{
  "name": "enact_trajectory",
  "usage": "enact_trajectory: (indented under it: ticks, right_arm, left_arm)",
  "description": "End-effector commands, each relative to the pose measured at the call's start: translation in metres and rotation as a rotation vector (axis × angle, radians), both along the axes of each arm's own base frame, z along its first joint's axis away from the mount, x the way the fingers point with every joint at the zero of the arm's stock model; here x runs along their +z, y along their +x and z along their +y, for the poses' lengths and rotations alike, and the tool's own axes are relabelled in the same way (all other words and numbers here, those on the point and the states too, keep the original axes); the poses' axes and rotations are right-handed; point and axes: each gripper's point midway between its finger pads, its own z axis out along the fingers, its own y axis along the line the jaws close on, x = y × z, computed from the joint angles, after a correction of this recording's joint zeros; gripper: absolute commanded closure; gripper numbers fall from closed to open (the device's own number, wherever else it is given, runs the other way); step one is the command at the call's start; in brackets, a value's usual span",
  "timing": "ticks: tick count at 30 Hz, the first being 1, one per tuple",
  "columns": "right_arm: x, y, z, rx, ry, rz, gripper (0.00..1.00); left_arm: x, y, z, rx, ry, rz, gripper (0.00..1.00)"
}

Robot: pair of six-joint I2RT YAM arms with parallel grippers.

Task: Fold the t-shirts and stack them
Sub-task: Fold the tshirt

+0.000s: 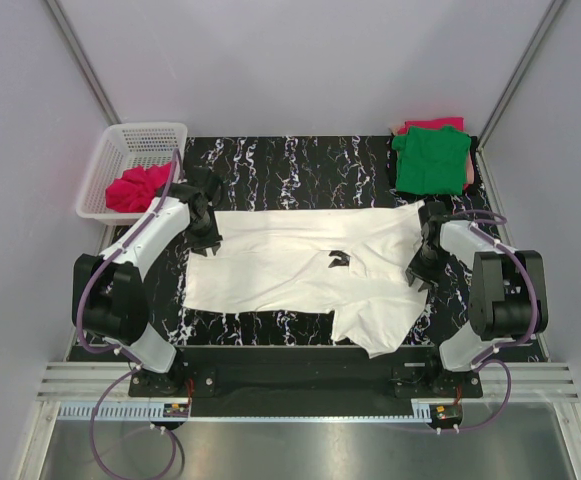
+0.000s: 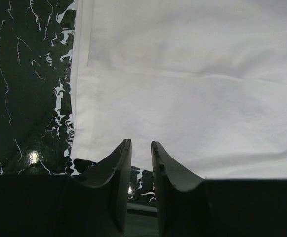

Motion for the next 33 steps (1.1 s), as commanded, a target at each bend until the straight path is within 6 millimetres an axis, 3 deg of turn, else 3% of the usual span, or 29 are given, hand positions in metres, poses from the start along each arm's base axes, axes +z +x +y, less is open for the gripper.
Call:
enact_trajectory:
  ticks: [1, 19, 22, 27, 30, 33]
  right_arm:
    - [0.004, 0.013, -0.007, 0.0, -0.028, -0.011, 0.64]
    - [0.001, 0.028, -0.004, 0.017, -0.008, -0.009, 0.7]
    - [-0.001, 0.025, -0.005, 0.021, -0.009, 0.004, 0.81]
    - [-0.005, 0.023, -0.005, 0.025, -0.011, 0.018, 0.87]
    - [-0.006, 0.023, -0.005, 0.025, -0.011, 0.023, 0.98]
    - [-0.004, 0.023, -0.004, 0.025, -0.006, 0.018, 1.0]
  left_arm:
    - [0.011, 0.014, -0.006, 0.0, -0.013, -0.052, 0.73]
    - [0.009, 0.013, -0.005, 0.002, -0.005, -0.042, 0.73]
    - [0.008, 0.013, -0.005, 0.006, -0.006, -0.041, 0.73]
    - [0.011, 0.014, -0.006, 0.005, -0.007, -0.046, 0.74]
    - [0.011, 0.013, -0.005, 0.0, -0.003, -0.048, 0.74]
    - [0.01, 0.013, -0.005, -0.001, -0.003, -0.044, 0.74]
